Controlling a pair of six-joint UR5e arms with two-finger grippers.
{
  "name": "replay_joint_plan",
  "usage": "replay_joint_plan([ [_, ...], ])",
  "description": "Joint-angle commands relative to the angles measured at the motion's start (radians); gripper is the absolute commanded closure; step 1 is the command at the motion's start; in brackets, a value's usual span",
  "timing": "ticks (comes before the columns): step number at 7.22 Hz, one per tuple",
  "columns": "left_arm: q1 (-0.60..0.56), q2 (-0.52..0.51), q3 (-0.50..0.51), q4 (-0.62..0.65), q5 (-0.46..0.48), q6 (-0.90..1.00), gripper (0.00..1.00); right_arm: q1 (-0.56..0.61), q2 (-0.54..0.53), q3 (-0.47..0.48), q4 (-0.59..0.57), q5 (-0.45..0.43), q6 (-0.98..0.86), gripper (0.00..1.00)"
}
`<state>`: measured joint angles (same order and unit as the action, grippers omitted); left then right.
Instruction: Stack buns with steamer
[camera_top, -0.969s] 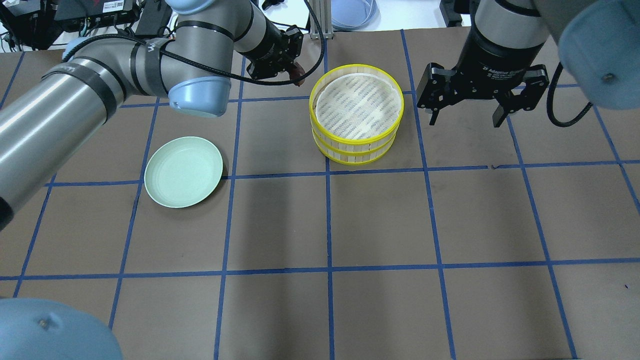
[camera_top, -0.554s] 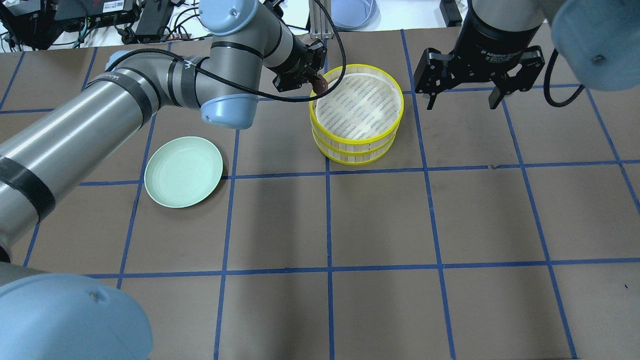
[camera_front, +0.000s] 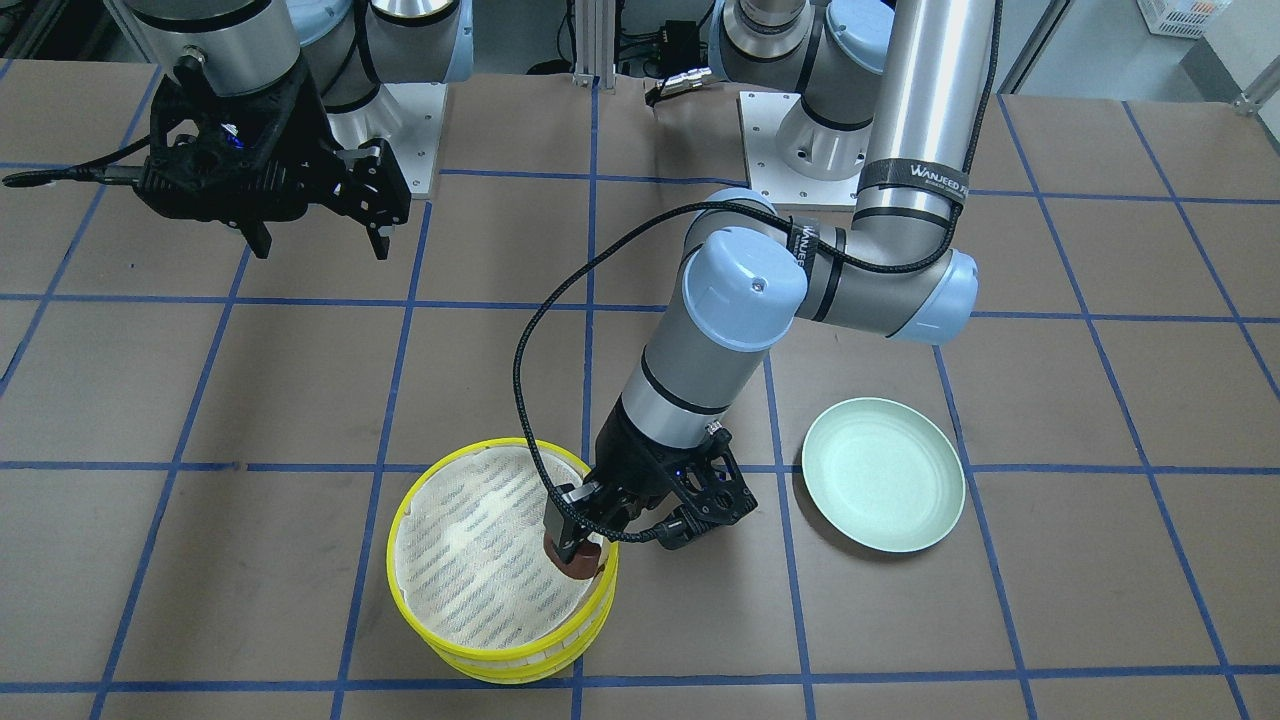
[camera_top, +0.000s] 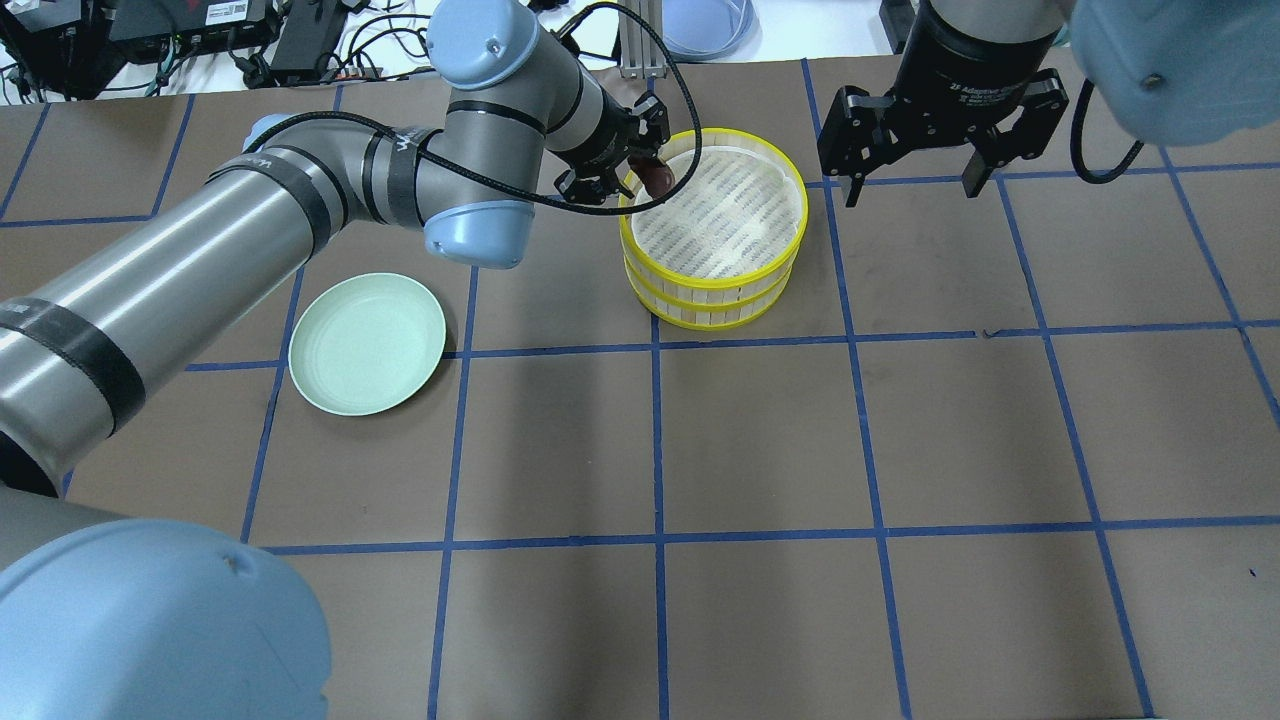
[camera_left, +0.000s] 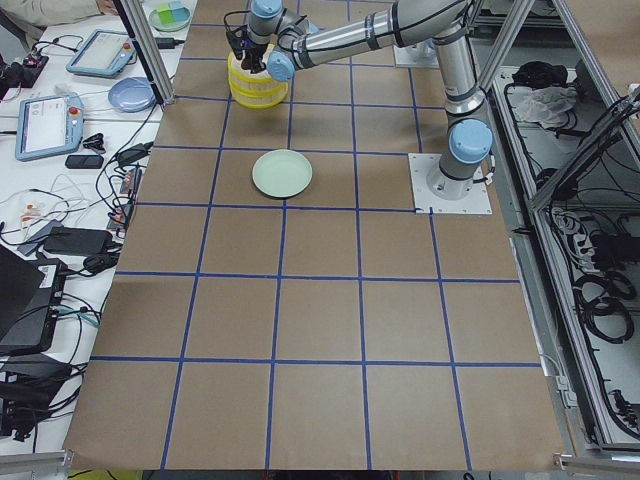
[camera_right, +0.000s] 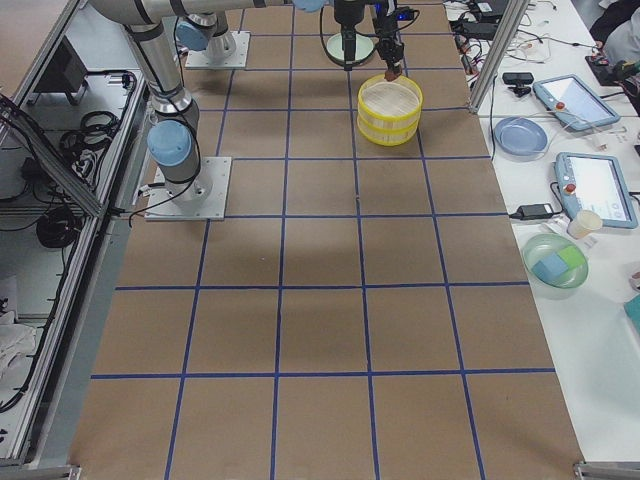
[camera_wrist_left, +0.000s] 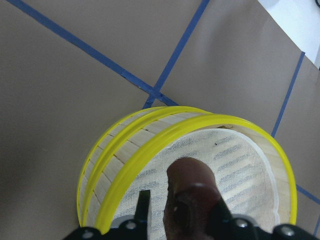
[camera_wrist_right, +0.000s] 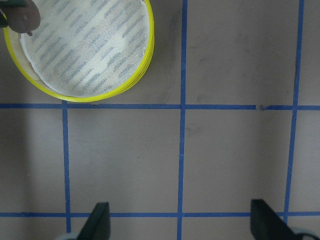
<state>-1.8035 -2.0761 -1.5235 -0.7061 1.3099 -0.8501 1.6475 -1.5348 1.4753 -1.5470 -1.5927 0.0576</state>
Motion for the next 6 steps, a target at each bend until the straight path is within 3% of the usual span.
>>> replay_joint_plan([
  [1, 0.0, -0.004, -0.001, -0.004, 0.0, 0.006, 0.0, 0.0, 0.001, 0.0, 0.001, 0.002, 0.004, 0.0],
  [4, 0.001, 0.011, 0.002, -0.03, 0.006, 0.049, 0.0, 0.0, 0.001, 0.003, 0.002, 0.003, 0.005, 0.0],
  [6, 0.051, 0.082, 0.02, -0.188, 0.031, 0.217, 0.0, 0.0, -0.002, 0.002, 0.002, 0.003, 0.007, 0.0],
])
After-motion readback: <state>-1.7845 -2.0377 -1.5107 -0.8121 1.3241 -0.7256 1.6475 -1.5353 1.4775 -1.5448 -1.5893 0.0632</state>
